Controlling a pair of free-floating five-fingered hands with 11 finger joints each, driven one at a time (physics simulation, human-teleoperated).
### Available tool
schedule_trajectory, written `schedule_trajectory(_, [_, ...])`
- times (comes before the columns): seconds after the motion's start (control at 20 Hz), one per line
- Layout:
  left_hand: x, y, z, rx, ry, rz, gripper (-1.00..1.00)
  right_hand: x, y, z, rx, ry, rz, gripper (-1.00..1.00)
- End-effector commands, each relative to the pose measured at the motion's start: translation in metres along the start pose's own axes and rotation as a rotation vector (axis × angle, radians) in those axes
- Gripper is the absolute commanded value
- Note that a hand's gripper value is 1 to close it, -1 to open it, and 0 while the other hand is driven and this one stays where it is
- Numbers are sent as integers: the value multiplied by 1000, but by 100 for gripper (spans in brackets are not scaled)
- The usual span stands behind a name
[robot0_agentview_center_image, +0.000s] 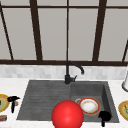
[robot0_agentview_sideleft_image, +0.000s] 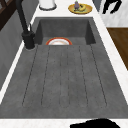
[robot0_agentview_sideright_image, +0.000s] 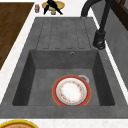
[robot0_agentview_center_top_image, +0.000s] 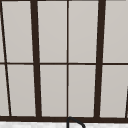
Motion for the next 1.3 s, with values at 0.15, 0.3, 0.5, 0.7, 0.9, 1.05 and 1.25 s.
schedule_trajectory(0.15, [-21, -2, 10, 12, 18, -45, 100, 0, 0, 0, 0, 0, 0, 0])
schedule_trajectory(0.3, [-16, 6, 5, 30, 13, -104, 100, 0, 0, 0, 0, 0, 0, 0])
schedule_trajectory(0.5, [-13, 11, 7, 29, -5, -174, 100, 0, 0, 0, 0, 0, 0, 0])
schedule_trajectory(0.7, [1, 27, -6, 27, -20, -195, 100, 0, 0, 0, 0, 0, 0, 0])
schedule_trajectory(0.9, [20, 56, -19, 24, -32, -190, 100, 0, 0, 0, 0, 0, 0, 0])
schedule_trajectory(1.05, [34, 71, -34, 26, -33, -190, 100, 0, 0, 0, 0, 0, 0, 0])
schedule_trajectory(1.25, [46, 85, -54, 54, 9, -199, 100, 0, 0, 0, 0, 0, 0, 0])
